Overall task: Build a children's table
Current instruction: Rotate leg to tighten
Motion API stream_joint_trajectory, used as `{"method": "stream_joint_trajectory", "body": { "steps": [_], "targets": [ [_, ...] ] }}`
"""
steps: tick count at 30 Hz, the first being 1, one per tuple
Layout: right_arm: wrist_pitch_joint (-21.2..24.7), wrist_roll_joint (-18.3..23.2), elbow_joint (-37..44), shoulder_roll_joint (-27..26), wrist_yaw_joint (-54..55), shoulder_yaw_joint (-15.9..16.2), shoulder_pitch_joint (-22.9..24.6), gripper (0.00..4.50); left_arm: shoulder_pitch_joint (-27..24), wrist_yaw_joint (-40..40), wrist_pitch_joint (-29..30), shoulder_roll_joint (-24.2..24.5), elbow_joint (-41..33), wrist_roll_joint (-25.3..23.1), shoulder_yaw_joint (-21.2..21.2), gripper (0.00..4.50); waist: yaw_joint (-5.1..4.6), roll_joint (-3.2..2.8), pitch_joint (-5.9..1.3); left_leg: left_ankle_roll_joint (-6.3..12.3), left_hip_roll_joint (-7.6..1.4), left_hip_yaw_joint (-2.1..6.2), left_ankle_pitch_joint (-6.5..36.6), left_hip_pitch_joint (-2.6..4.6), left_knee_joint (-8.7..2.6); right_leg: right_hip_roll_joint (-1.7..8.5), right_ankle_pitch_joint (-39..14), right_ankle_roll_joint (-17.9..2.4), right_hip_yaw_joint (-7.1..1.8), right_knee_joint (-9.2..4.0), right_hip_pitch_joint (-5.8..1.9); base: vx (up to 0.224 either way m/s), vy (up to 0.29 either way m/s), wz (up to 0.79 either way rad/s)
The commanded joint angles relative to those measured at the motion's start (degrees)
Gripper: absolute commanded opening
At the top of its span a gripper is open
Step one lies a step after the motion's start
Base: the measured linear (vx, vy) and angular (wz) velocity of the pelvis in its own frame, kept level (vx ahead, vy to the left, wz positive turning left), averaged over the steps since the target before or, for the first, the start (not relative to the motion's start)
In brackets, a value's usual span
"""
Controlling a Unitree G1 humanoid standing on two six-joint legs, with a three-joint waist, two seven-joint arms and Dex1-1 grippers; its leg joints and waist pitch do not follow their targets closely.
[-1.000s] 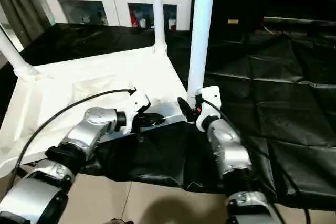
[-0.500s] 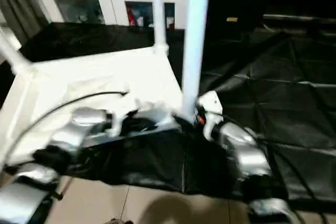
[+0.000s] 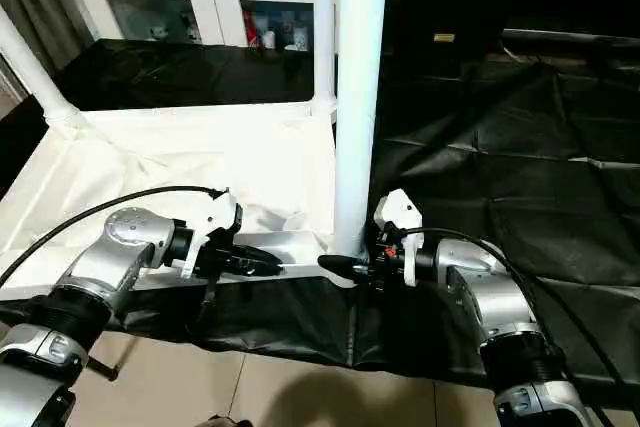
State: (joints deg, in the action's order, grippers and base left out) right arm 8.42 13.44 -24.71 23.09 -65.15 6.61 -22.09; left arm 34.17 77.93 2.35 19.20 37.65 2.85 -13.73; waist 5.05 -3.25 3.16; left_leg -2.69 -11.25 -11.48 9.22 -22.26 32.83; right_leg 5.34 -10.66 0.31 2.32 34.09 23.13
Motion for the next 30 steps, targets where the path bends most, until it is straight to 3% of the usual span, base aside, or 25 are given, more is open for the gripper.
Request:
{"method": "stream_joint_trajectory", "body": {
  "steps": [1, 7, 8, 9, 11, 13, 15, 17, 19, 22, 25, 27, 30],
  "targets": [
    [1.2, -0.2, 0.2, 0.3, 0.4, 0.0, 0.8, 3.12, -0.4, 2.6, 0.3, 0.3, -1.9, 1.4, -0.8, 0.00, 0.09, 0.81, -3.76, 4.20, -1.90, 0.68, 11.6, 1.18, -3.32, 2.50, -6.6, -15.2, -1.40, -3.30, -2.58, 0.000, 0.000, 0.00],
    [1.2, -1.3, -0.3, -1.9, 6.3, -0.5, 2.0, 2.75, 0.9, -4.8, -0.7, -2.2, 0.5, -0.1, 0.3, 0.00, 0.12, 0.80, -3.60, 4.48, -1.87, 0.64, 11.7, 1.15, -3.29, 2.53, -7.2, -15.1, -1.38, -3.47, -2.45, 0.000, 0.000, 0.00],
    [0.4, -4.9, -4.7, -4.5, 16.9, -1.6, 0.7, 2.69, 3.1, -12.3, -1.5, -4.4, 4.2, -1.5, 1.7, 0.00, -0.17, 0.91, -3.35, 3.19, -1.61, 0.61, 13.3, 1.28, -3.45, 2.48, -10.4, -14.4, -1.40, -3.94, -2.11, 0.000, 0.000, 0.00],
    [0.5, -6.5, -7.2, -5.7, 22.4, -2.2, -0.2, 2.69, 4.1, -16.0, -1.7, -5.6, 5.8, -2.0, 2.4, 0.00, -0.48, 0.81, -3.05, 1.40, -1.48, 0.74, 16.0, 1.56, -3.77, 2.63, -15.9, -13.4, -1.40, -4.43, -1.93, 0.000, 0.000, 0.00],
    [0.4, -7.8, -9.9, -7.3, 28.5, -3.1, -1.1, 2.66, 5.3, -19.8, -1.9, -7.2, 7.5, -2.4, 3.0, 0.00, -0.62, 1.03, -2.99, -0.11, -1.47, 1.07, 18.0, 1.78, -4.09, 2.81, -21.3, -11.2, -1.40, -4.95, -2.03, -0.054, 0.004, -0.01],
    [0.1, -8.2, -11.4, -8.5, 32.5, -3.9, -1.6, 2.66, 6.2, -22.4, -2.2, -8.3, 8.7, -2.8, 3.2, 0.00, -0.66, 1.03, -2.83, -0.36, -1.51, 1.08, 19.0, 1.85, -4.19, 2.81, -22.7, -10.3, -1.53, -5.25, -1.76, -0.027, 0.007, -0.01],
    [1.4, -8.3, -13.7, -12.6, 43.1, -6.1, -2.6, 2.65, 8.5, -30.1, -2.8, -12.1, 11.9, -3.4, 4.0, 0.00, -0.89, 0.98, -2.81, -0.90, -1.34, 1.22, 20.5, 1.92, -4.38, 2.72, -23.6, -9.4, -1.59, -5.44, -1.49, 0.000, 0.000, 0.00],
    [1.1, -8.9, -13.6, -14.5, 45.3, -5.7, -2.5, 2.65, 9.3, -33.2, -2.8, -14.2, 12.8, -3.4, 4.3, 0.00, -0.85, 1.03, -2.79, -0.71, -1.37, 1.18, 21.3, 2.17, -4.38, 2.73, -24.5, -8.8, -1.63, -5.81, -1.30, 0.000, 0.000, 0.00],
    [0.1, -8.7, -13.6, -16.0, 45.0, -5.5, -2.5, 2.65, 9.8, -34.0, -3.3, -15.5, 13.3, -3.4, 4.1, 0.00, -0.66, 1.20, -2.79, -0.15, -1.36, 1.21, 21.2, 2.05, -4.41, 2.76, -24.3, -8.4, -1.66, -5.88, -1.39, 0.000, 0.000, 0.00],
    [-0.7, -6.6, -13.2, -18.3, 42.5, -5.6, -2.7, 3.35, 10.2, -34.0, -4.2, -17.3, 14.0, -3.5, 3.8, 0.00, -0.43, 1.11, -2.91, 0.72, -1.42, 1.26, 19.8, 1.66, -4.51, 2.80, -22.4, -8.1, -1.71, -5.71, -1.59, 0.000, 0.000, 0.00],
    [-1.5, -6.4, -12.6, -18.2, 41.6, -4.6, -3.1, 3.40, 10.0, -31.9, -5.6, -17.2, 14.2, -3.7, 3.1, 0.00, -0.44, 1.22, -2.92, 0.93, -1.43, 1.24, 19.6, 1.50, -4.56, 2.82, -21.4, -8.4, -1.66, -5.59, -1.70, 0.000, 0.000, 0.00],
    [-1.5, -5.9, -12.0, -17.8, 40.2, -4.5, -3.1, 3.67, 9.7, -30.5, -5.9, -16.8, 13.9, -3.5, 2.9, 0.00, -0.42, 1.25, -2.87, 1.07, -1.40, 1.23, 19.8, 1.48, -4.58, 2.89, -22.1, -8.4, -1.65, -5.66, -1.72, 0.000, 0.000, 0.00],
    [-1.7, -4.1, -9.3, -15.0, 31.8, -3.8, -2.7, 3.67, 8.4, -24.6, -6.0, -14.6, 12.5, -2.9, 2.4, 0.00, -0.25, 1.32, -2.98, 1.87, -1.48, 1.24, 18.5, 1.27, -4.52, 2.93, -20.5, -8.6, -1.67, -5.50, -1.97, 0.000, 0.000, 0.00]
  ]
}}
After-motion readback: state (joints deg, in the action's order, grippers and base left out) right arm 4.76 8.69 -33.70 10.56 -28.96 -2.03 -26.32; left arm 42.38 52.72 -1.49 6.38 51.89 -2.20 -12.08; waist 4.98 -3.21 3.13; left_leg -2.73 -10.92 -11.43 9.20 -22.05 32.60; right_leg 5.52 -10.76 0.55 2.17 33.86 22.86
